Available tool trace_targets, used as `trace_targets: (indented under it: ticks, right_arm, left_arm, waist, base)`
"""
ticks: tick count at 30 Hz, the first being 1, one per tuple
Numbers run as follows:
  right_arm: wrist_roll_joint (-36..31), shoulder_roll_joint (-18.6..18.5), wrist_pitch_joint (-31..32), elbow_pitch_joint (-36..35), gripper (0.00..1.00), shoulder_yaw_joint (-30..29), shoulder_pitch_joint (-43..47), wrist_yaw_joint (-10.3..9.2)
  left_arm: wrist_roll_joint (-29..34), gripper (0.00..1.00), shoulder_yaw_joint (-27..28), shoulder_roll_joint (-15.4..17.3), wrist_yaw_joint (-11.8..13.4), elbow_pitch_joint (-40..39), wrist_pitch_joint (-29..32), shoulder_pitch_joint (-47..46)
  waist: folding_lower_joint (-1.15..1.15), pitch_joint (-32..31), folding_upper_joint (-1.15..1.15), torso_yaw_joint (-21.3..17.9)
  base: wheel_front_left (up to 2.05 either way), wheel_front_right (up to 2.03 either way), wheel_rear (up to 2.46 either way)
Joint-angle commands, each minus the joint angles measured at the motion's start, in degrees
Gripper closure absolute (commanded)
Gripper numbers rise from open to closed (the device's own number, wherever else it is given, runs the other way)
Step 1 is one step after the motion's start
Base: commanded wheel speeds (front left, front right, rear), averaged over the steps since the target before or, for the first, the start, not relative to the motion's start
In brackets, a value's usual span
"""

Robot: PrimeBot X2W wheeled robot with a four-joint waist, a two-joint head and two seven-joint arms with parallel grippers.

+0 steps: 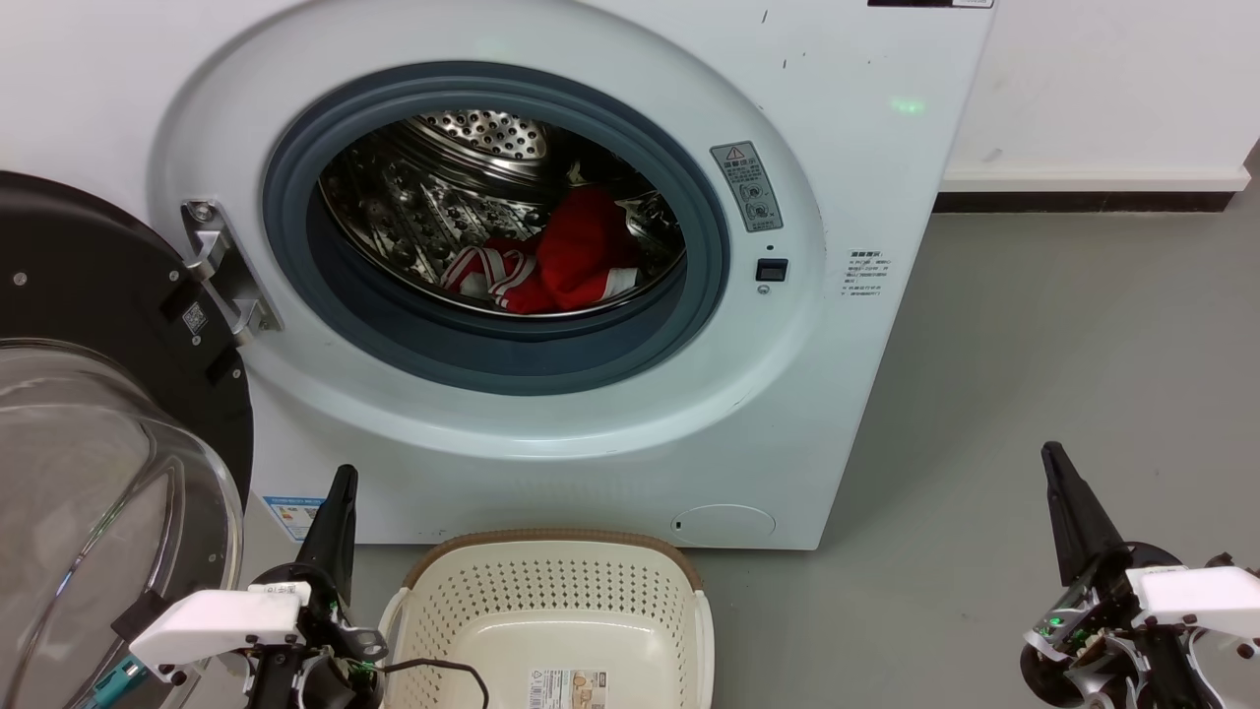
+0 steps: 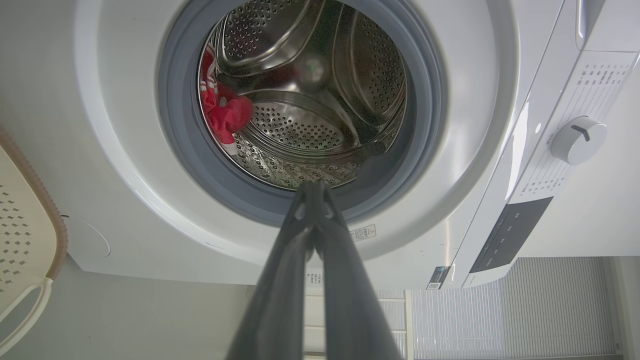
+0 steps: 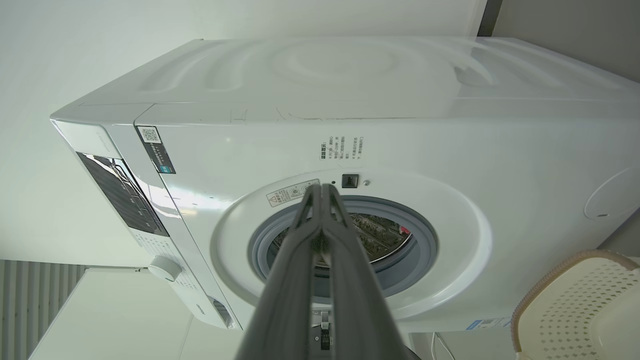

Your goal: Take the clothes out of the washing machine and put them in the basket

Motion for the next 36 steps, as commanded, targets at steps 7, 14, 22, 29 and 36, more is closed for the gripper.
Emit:
trace_targets:
  ticks: [7, 14, 22, 29, 36]
  right_arm:
    - [-0.38, 0.23, 0.02, 0.03, 1.0, 0.04, -0.82, 0.0]
    - [-0.38, 0.23, 0.02, 0.03, 1.0, 0.04, -0.82, 0.0]
    - [-0.21, 0.03, -0.95, 0.15, 0.0, 0.47, 0.57, 0.0]
    - [-2.39, 0.03, -2.98, -1.11, 0.0, 1.18, 1.02, 0.0]
    - [-7.28, 0.04, -4.84, -2.58, 0.0, 1.35, 1.29, 0.0]
  left_arm:
    - [-0.06, 1.0, 0.13, -0.07, -0.15, -0.04, 0.09, -0.38]
    - [-0.06, 1.0, 0.13, -0.08, -0.15, -0.04, 0.09, -0.38]
    - [0.27, 0.0, -0.77, -0.05, 0.01, 0.44, -0.88, 0.21]
    - [2.06, 0.0, -2.54, -0.03, 0.0, -0.28, -3.01, -0.41]
    - [8.68, 0.0, -3.3, 0.05, 0.0, -2.59, -4.88, -1.24]
  waist:
    - [0.0, 0.0, 0.0, 0.0]
    - [0.0, 0.0, 0.0, 0.0]
    - [0.0, 0.01, 0.0, -0.03]
    - [0.0, -0.03, 0.0, -0.09]
    - [0.0, -0.08, 0.0, -0.11]
  base:
    - [0.0, 0.0, 0.0]
    - [0.0, 0.0, 0.0]
    - [0.0, 0.0, 0.0]
    - [0.0, 0.0, 0.0]
    - [0.0, 0.0, 0.0]
